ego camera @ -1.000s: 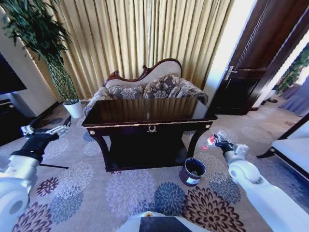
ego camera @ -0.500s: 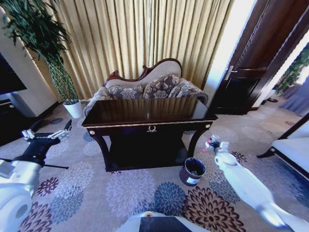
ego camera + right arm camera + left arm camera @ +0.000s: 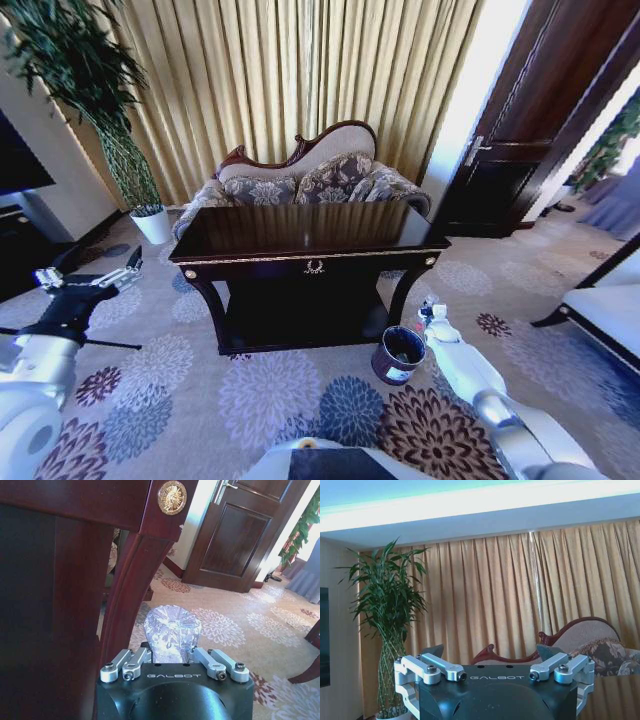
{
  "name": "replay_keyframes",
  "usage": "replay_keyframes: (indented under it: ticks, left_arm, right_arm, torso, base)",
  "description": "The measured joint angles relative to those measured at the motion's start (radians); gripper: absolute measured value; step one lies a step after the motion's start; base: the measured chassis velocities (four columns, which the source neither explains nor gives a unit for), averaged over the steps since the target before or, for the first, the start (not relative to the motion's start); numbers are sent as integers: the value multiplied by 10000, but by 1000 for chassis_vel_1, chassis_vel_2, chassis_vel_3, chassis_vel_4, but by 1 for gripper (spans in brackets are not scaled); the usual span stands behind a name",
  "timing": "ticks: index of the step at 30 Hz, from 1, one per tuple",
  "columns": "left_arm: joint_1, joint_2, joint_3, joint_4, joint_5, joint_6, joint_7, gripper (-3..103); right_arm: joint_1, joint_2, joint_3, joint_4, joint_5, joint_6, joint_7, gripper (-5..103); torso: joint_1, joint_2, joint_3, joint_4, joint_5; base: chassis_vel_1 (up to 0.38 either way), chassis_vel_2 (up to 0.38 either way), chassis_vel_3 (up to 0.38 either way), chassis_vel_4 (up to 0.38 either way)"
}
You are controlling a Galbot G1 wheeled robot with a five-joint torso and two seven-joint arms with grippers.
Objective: Move to the front of the table and place the trash on the table into the trash bin.
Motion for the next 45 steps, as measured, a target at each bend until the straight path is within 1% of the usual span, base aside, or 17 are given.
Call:
replay_keyframes:
  ticks: [3, 4, 5, 7, 8, 11, 13, 16, 17, 20, 22, 24, 29, 37, 41, 43, 45]
  left_arm:
    - [3, -42, 9, 1, 23, -57, 21, 100]
    - [-3, -57, 10, 1, 31, -78, 25, 100]
    - [-4, -61, 9, 1, 32, -86, 25, 100]
    - [-6, -80, -6, 1, 38, -151, 42, 100]
    - [-6, -80, -6, 1, 38, -151, 42, 100]
    - [-4, -105, -10, 1, 57, -232, 86, 100]
    - [-4, -112, -8, 1, 59, -244, 95, 100]
    - [30, -123, 0, 1, 98, -407, 130, 100]
    - [30, -123, 0, 1, 98, -407, 130, 100]
    - [81, -71, -107, 1, 94, -555, 143, 100]
    - [95, -49, -146, 1, 85, -588, 147, 100]
    - [112, -16, -190, 1, 60, -625, 151, 100]
    - [76, -24, -101, 1, 56, -649, 153, 100]
    - [53, -70, 68, 1, 60, -649, 160, 100]
    - [-2, -43, 103, 1, 61, -637, 166, 100]
    - [-21, -30, 139, 1, 60, -624, 166, 100]
    - [-60, -14, 194, 1, 50, -596, 151, 100]
  right_arm:
    - [-241, -22, 91, 168, -219, -40, -36, 25]
    - [-376, -59, 158, 324, -315, -53, -87, 28]
    - [-408, -70, 171, 367, -325, -54, -94, 28]
    - [-642, -135, 239, 651, -332, -65, -121, 39]
    - [-642, -135, 239, 651, -332, -65, -121, 39]
    - [-769, -146, 314, 777, -388, -60, -152, 55]
    - [-782, -140, 324, 791, -396, -59, -152, 55]
    - [-827, -68, 425, 856, -438, -39, -153, 71]
    - [-827, -68, 425, 856, -438, -39, -153, 71]
    - [-922, -34, 496, 970, -343, -18, -110, 89]
    - [-972, -35, 517, 1028, -323, -17, -93, 89]
    - [-1106, -57, 550, 1218, -271, -16, -53, 97]
    - [-1429, -145, 630, 1566, -124, -32, 144, 100]
    - [-1690, -229, 824, 1773, -17, -54, 133, 100]
    - [-1848, -267, 865, 2081, 324, -73, 114, 100]
    - [-2132, -411, 866, 2766, 841, -243, 114, 100]
    - [-2651, -765, 871, 4265, 1857, -611, 72, 100]
  torso:
    - [0, 0, 0, -3, 7]
    - [0, 0, 0, -3, 6]
    - [0, 1, 0, -3, 3]
    - [-1, 1, 0, -3, 4]
    - [-1, 1, 0, -3, 4]
    - [-1, 1, 0, -1, 3]
    - [-1, 1, 0, -1, 3]
    - [-1, 1, 0, 0, 3]
    - [-1, 1, 0, 0, 3]
    - [-1, 1, -1, -1, 4]
    - [0, 1, 0, 0, 3]
    - [-1, 1, 0, -1, 5]
    - [-1, 1, 0, -2, 4]
    - [-1, 1, 0, -1, 4]
    - [-1, 1, 0, -1, 5]
    - [-1, 1, 0, 0, 7]
    - [0, 0, 0, -3, 7]
  base:
    - [0, 0, 0, 0]
    - [0, 0, 0, 0]
    - [0, 0, 0, 0]
    - [0, 0, 0, 0]
    - [0, 0, 0, 0]
    - [0, 0, 0, 0]
    - [0, 0, 0, 0]
    - [0, 0, 0, 0]
    - [0, 0, 0, 0]
    - [0, 0, 0, 0]
    - [0, 0, 0, 0]
    - [0, 0, 0, 0]
    - [0, 0, 0, 0]
    - [0, 0, 0, 0]
    - [0, 0, 0, 0]
    - [0, 0, 0, 0]
    - [0, 0, 0, 0]
